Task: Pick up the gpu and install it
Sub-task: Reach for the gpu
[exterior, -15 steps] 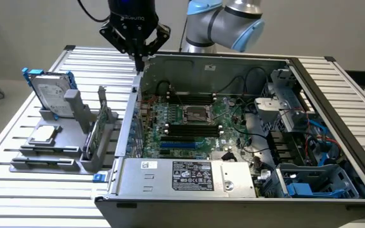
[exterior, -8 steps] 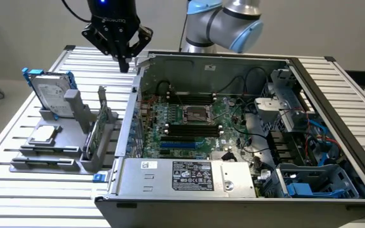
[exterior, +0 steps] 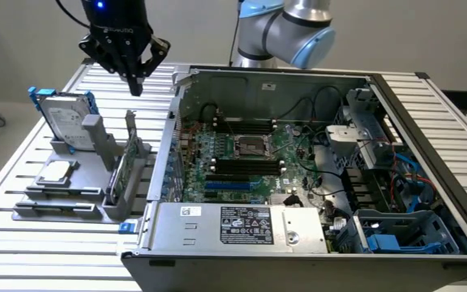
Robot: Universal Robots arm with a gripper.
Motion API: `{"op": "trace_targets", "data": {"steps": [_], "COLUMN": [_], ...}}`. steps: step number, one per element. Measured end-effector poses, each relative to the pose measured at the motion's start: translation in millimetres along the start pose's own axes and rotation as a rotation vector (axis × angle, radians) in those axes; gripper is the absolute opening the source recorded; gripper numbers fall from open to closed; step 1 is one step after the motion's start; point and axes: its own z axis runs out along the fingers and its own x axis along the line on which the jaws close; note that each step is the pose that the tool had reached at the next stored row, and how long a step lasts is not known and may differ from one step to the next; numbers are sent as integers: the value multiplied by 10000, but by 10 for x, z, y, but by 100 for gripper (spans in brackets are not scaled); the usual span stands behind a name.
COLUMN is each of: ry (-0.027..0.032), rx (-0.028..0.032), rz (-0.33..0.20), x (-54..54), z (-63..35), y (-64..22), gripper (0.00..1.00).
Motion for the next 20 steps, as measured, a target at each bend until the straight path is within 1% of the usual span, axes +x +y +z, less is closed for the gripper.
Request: {"op": "trace_targets", "data": {"steps": [7, 10, 12, 13, 16, 17, 20], "ry": [99, 106, 112, 138, 167, 167, 170], "rx": [18, 28, 35, 38, 40, 39, 40], "rz": [3, 4, -1, -3, -11, -20, -31], "x": [316, 430, 448, 447, 441, 439, 438], "z": [69, 102, 127, 137, 160, 166, 172], "y": [-26, -37, -52, -80, -163, -186, -199], "gripper": [11, 11, 11, 11, 11, 11, 11]}}
